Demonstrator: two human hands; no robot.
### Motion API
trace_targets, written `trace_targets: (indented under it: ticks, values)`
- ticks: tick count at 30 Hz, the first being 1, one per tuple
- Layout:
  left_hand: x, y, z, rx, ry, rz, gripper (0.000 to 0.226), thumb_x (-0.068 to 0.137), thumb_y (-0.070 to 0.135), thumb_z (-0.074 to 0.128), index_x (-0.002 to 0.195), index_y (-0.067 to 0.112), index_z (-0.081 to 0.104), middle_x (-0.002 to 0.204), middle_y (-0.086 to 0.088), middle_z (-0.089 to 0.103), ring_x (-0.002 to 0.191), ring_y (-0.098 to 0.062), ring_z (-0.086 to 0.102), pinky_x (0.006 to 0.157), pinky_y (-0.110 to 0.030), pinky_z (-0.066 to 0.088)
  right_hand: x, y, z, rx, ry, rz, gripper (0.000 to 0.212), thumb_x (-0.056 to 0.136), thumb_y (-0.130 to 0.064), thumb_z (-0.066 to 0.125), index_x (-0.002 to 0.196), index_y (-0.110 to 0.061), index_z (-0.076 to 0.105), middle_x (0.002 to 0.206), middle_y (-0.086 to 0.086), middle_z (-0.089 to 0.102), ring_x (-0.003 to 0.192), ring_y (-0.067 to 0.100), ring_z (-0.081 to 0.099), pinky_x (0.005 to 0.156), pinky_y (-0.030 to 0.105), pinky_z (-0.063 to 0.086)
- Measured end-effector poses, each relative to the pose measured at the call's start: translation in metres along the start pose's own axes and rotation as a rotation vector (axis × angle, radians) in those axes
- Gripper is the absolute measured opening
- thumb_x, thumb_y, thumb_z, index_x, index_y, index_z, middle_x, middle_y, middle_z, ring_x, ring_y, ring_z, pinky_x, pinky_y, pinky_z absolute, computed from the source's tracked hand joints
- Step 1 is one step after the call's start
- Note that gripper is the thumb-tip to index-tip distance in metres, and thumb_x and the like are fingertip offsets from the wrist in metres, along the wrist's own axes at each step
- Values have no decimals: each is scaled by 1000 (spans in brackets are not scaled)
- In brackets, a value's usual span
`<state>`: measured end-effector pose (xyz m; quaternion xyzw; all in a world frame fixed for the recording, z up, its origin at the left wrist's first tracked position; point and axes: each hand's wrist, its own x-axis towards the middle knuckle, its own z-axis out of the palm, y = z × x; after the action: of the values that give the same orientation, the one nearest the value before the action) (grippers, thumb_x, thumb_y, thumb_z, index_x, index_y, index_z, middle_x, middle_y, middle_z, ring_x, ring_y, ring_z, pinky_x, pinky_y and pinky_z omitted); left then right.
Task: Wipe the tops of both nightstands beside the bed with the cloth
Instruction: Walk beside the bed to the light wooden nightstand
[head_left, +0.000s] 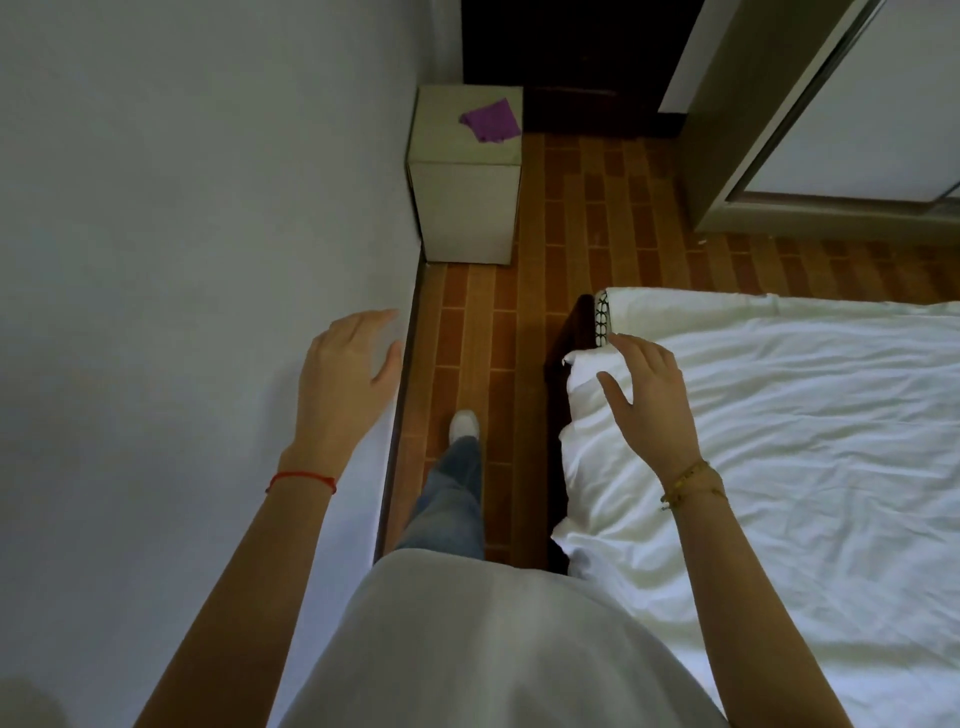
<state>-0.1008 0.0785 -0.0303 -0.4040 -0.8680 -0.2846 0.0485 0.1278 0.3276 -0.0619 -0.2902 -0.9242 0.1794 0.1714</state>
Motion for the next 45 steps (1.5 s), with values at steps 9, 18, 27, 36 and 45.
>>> trace_targets:
  ticks: [9, 18, 27, 36, 45]
  values:
    - [209, -66, 32, -49, -5, 42, 40, 95, 27, 53, 129, 8, 60, 125, -9, 64, 113, -23, 60, 97, -42, 50, 216, 1, 29, -8, 30, 32, 42, 93, -24, 55, 133, -11, 49, 129, 9, 55, 121, 27, 45, 103, 41, 40]
    - [395, -104, 72, -53, -6, 42, 39, 94, 26, 52, 128, 10, 60, 123, -8, 64, 110, -23, 60, 95, -42, 50, 397, 14, 59, -27, 18, 61, 43, 93, -25, 52, 134, -14, 47, 133, 5, 53, 126, 25, 42, 105, 41, 39]
    - [567, -138, 172, -45, -33, -15, 39, 92, 23, 53, 127, 8, 60, 120, -11, 65, 106, -27, 61, 91, -42, 50, 575, 78, 126, -37, -45, 76, 42, 92, -22, 57, 132, -11, 48, 130, 8, 54, 121, 26, 46, 101, 38, 40]
    - [745, -170, 251, 14, 22, -67, 36, 92, 18, 55, 124, 3, 61, 116, -16, 66, 103, -30, 62, 90, -44, 51, 784, 133, 172, -78, -169, 16, 45, 94, -23, 54, 136, -11, 44, 132, 8, 51, 119, 27, 45, 101, 42, 40]
    - [829, -250, 391, -1, -176, -142, 46, 92, 29, 45, 128, 4, 57, 122, -16, 63, 106, -32, 61, 91, -43, 50, 917, 174, 307, -5, -317, -36, 47, 94, -27, 53, 137, -12, 44, 137, 8, 47, 126, 27, 41, 103, 41, 40]
